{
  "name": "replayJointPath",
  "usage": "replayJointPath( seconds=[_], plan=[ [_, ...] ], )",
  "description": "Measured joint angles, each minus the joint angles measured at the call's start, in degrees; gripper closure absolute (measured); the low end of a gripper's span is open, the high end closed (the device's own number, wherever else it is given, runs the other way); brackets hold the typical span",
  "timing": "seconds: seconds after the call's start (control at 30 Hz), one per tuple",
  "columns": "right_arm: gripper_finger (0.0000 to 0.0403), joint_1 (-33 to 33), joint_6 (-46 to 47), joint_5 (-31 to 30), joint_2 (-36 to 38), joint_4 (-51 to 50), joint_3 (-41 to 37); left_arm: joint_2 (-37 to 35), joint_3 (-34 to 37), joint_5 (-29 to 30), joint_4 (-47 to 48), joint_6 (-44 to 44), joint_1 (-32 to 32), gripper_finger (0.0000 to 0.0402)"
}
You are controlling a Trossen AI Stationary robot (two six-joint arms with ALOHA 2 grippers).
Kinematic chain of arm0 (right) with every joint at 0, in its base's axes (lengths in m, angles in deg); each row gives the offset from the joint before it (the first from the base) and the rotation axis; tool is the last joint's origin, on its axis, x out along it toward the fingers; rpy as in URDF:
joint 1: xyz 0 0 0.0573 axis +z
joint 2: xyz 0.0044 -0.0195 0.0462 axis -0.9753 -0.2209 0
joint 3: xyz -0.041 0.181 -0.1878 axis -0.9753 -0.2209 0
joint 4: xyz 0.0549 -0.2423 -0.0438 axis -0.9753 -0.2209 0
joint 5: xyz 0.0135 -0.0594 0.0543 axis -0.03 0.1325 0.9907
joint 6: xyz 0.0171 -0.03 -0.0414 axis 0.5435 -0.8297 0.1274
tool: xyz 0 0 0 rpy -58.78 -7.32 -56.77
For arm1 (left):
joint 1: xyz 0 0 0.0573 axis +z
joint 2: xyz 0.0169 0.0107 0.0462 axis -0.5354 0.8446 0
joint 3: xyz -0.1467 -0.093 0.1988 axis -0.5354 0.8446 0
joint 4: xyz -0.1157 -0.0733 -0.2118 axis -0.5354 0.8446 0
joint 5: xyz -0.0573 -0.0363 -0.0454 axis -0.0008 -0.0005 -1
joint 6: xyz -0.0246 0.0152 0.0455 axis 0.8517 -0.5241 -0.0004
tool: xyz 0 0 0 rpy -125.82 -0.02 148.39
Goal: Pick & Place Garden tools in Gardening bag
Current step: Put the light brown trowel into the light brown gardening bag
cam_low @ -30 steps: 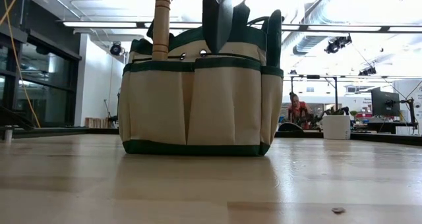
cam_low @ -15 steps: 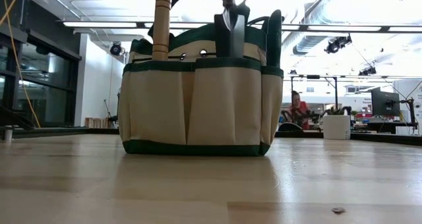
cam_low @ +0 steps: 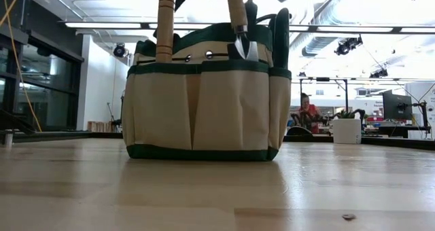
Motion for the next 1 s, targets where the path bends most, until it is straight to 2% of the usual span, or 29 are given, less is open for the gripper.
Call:
replayJointPath(
  seconds=[0.17, 0.3, 0.47, 0.53, 0.63, 0.87, 1.0],
  plan=[
    [0.0342, -1.83, -0.05, 5.56, 0.00, 0.06, 0.00, 0.00, 0.00, -0.06, 0.00, -0.02, 0.00, 0.0357],
    [0.0342, -3.27, -0.91, 12.34, 0.00, 0.25, 0.00, 0.00, 0.00, -0.09, 0.02, -0.02, 0.00, 0.0357],
    [0.0342, -4.11, -1.50, 14.31, 0.00, 0.43, 0.00, 0.00, 0.00, -0.11, 0.05, -0.02, 0.00, 0.0357],
    [0.0342, -4.32, -1.34, 12.88, 0.00, 0.69, 0.00, 0.00, 0.00, -0.11, 0.18, -0.02, 0.00, 0.0357],
    [0.0342, -4.39, 0.80, 7.41, 0.00, 0.65, 0.00, 0.02, 0.00, -0.13, 0.36, -0.02, 0.02, 0.0357],
    [0.0342, -3.33, 4.96, 7.43, 0.00, 3.33, 0.00, 0.02, -0.02, -0.15, 0.47, -0.02, 0.02, 0.0357],
    [0.0342, -1.15, 4.94, 2.53, 0.00, 6.14, 0.00, 0.02, -0.02, -0.15, 0.46, -0.02, 0.01, 0.0357]
  ],
)
